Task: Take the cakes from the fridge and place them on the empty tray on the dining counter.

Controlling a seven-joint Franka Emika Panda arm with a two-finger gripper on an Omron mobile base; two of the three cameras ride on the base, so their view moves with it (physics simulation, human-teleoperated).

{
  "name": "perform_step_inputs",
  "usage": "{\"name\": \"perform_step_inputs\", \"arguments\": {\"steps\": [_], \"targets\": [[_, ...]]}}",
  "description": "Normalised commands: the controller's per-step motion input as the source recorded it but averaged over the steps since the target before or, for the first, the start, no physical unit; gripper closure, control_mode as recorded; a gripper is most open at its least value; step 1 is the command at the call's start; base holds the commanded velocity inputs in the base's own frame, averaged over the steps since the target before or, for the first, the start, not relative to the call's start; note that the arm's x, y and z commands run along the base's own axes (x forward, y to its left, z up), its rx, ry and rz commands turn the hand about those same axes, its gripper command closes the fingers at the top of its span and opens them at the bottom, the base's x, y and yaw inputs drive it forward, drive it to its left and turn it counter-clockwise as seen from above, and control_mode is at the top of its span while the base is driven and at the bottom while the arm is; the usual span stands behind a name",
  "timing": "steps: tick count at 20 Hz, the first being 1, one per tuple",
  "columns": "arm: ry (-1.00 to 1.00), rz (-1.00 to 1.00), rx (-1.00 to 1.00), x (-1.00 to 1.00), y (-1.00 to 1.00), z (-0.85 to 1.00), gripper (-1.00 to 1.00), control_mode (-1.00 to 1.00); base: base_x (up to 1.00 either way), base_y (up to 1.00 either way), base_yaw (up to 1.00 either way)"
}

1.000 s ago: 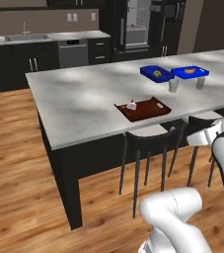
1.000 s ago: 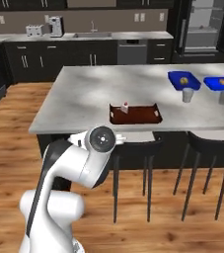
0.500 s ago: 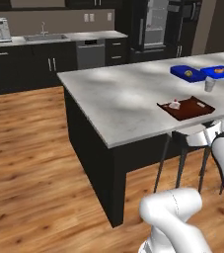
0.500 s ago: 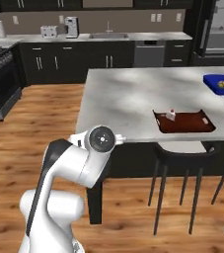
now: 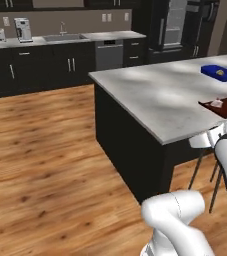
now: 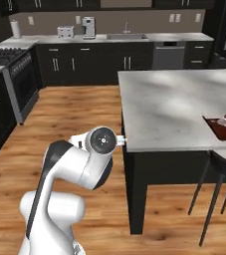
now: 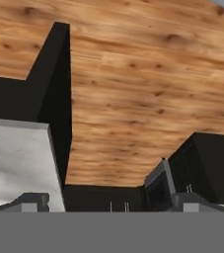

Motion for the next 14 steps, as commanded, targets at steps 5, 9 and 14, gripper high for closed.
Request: {"name": "perform_step_inputs", "arguments": {"steps": [5, 9, 14], "targets": [[0.0, 0.0, 0.0, 0.0, 0.0, 0.0, -1.0, 1.0, 0.39, 1.0, 0.0], [0.0, 0.0, 0.0, 0.0, 0.0, 0.0, -1.0, 1.0, 0.74, 1.0, 0.0], [0.0, 0.0, 0.0, 0.0, 0.0, 0.0, -1.0, 1.0, 1.0, 1.0, -0.03]]}}
